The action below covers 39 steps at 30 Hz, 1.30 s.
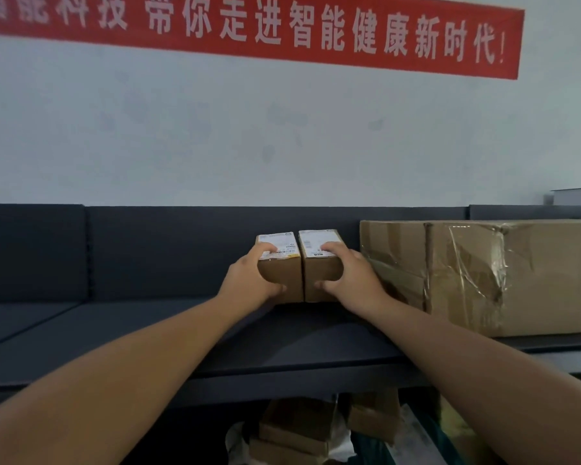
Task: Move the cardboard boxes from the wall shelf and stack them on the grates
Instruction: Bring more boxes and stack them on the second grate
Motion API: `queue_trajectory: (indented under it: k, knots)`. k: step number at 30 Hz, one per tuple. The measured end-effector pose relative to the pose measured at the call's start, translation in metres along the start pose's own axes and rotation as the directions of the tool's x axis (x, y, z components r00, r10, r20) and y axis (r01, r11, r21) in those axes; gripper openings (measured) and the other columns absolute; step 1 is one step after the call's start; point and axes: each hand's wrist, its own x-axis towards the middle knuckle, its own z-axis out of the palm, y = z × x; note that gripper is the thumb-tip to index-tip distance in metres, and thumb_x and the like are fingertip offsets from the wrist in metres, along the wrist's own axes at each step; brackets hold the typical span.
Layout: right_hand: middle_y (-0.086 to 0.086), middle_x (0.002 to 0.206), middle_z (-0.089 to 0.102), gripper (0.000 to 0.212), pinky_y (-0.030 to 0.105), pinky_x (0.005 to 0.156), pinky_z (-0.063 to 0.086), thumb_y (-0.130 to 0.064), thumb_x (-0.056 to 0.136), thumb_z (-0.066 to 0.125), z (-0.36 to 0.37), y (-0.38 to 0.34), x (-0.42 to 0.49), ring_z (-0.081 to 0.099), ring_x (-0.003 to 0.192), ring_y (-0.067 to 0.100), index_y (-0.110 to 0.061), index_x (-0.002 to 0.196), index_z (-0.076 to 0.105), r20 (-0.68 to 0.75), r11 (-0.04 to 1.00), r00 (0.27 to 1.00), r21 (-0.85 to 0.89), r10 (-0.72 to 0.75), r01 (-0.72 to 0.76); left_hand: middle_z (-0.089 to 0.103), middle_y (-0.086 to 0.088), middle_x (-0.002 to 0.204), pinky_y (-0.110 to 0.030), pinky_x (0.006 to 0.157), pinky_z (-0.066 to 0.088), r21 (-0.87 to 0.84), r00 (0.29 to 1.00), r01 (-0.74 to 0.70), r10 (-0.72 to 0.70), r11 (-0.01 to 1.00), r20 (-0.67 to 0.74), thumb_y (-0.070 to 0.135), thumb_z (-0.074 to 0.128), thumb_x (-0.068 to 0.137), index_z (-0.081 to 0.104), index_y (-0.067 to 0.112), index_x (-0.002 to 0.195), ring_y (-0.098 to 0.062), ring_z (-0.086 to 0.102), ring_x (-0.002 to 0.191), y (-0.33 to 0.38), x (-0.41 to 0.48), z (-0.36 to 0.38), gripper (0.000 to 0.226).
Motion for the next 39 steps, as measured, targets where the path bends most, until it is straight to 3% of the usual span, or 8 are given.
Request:
queue_trajectory:
  k: [10, 14, 17, 19, 22, 26, 31, 39]
  knots:
    - [0.007, 0.135, 0.045, 0.066, 0.03, 0.099, 0.041, -0.027, 0.077, 0.08, 0.023, -0.082, -0.007, 0.046, 0.121, 0.022, -0.036, 0.133, 0.046, 0.055, 0.983, 0.986, 0.101, -0.16, 0.154, 0.054, 0.011, 0.115, -0.022, 0.065, 0.049, 0.013, 0.963, 0.078, -0.072, 0.997, -0.261, 0.031, 0.088, 0.065, 0.047, 0.05, 0.114, -0.006, 0.056, 0.089, -0.017, -0.063, -0.112, 0.066]
    - [0.007, 0.133, 0.045, 0.066, 0.024, 0.094, 0.035, -0.026, 0.077, 0.08, 0.054, -0.143, -0.013, 0.047, 0.117, 0.021, -0.036, 0.133, 0.047, 0.079, 0.95, 0.959, 0.183, -0.271, 0.253, 0.055, 0.009, 0.115, -0.027, 0.06, 0.056, 0.026, 0.923, 0.141, -0.122, 0.99, -0.365, 0.031, 0.088, 0.065, 0.048, 0.056, 0.11, -0.002, 0.056, 0.089, -0.03, -0.107, -0.186, 0.066]
    - [0.007, 0.133, 0.046, 0.065, 0.023, 0.093, 0.035, -0.025, 0.077, 0.08, 0.082, -0.198, -0.024, 0.047, 0.114, 0.02, -0.036, 0.132, 0.047, 0.103, 0.915, 0.931, 0.253, -0.35, 0.315, 0.055, 0.011, 0.114, -0.015, 0.053, 0.048, 0.055, 0.886, 0.176, -0.134, 0.983, -0.444, 0.032, 0.088, 0.065, 0.046, 0.061, 0.104, 0.0, 0.055, 0.088, -0.04, -0.144, -0.243, 0.065]
    - [0.007, 0.133, 0.046, 0.065, 0.023, 0.093, 0.036, -0.025, 0.076, 0.081, 0.102, -0.233, -0.031, 0.046, 0.113, 0.018, -0.036, 0.131, 0.047, 0.105, 0.887, 0.914, 0.306, -0.392, 0.346, 0.056, 0.012, 0.112, -0.014, 0.056, 0.043, 0.097, 0.864, 0.203, -0.132, 0.974, -0.485, 0.033, 0.089, 0.064, 0.046, 0.059, 0.106, 0.002, 0.054, 0.087, -0.046, -0.17, -0.28, 0.065]
    - [0.004, 0.132, 0.046, 0.065, 0.021, 0.089, 0.036, -0.024, 0.076, 0.081, 0.138, -0.298, -0.052, 0.045, 0.111, 0.014, -0.037, 0.13, 0.048, 0.113, 0.83, 0.882, 0.41, -0.457, 0.378, 0.055, 0.013, 0.114, -0.016, 0.06, 0.041, 0.145, 0.814, 0.278, -0.153, 0.949, -0.56, 0.035, 0.088, 0.064, 0.046, 0.056, 0.11, 0.002, 0.054, 0.087, -0.061, -0.224, -0.348, 0.066]
    - [0.001, 0.128, 0.047, 0.065, 0.008, 0.077, 0.032, -0.024, 0.075, 0.081, 0.194, -0.396, -0.094, 0.046, 0.106, 0.011, -0.038, 0.129, 0.048, 0.15, 0.742, 0.829, 0.55, -0.539, 0.383, 0.056, 0.01, 0.121, -0.018, 0.063, 0.042, 0.183, 0.723, 0.395, -0.182, 0.9, -0.666, 0.032, 0.09, 0.064, 0.048, 0.053, 0.111, -0.01, 0.057, 0.092, -0.078, -0.317, -0.449, 0.066]
    - [-0.003, 0.13, 0.046, 0.065, 0.004, 0.072, 0.031, -0.025, 0.076, 0.081, 0.258, -0.503, -0.157, 0.044, 0.106, 0.007, -0.042, 0.129, 0.046, 0.16, 0.629, 0.771, 0.69, -0.616, 0.359, 0.053, 0.007, 0.122, -0.016, 0.064, 0.043, 0.211, 0.63, 0.538, -0.223, 0.816, -0.744, 0.028, 0.09, 0.067, 0.047, 0.053, 0.113, -0.018, 0.055, 0.102, -0.088, -0.446, -0.556, 0.067]
    - [-0.001, 0.135, 0.047, 0.065, 0.004, 0.073, 0.028, -0.026, 0.075, 0.082, 0.354, -0.627, -0.257, 0.041, 0.109, 0.006, -0.043, 0.127, 0.047, 0.216, 0.519, 0.667, 0.802, -0.714, 0.296, 0.053, 0.007, 0.121, -0.021, 0.065, 0.045, 0.2, 0.448, 0.762, -0.278, 0.616, -0.85, 0.027, 0.089, 0.068, 0.045, 0.055, 0.115, -0.017, 0.057, 0.098, -0.098, -0.606, -0.641, 0.07]
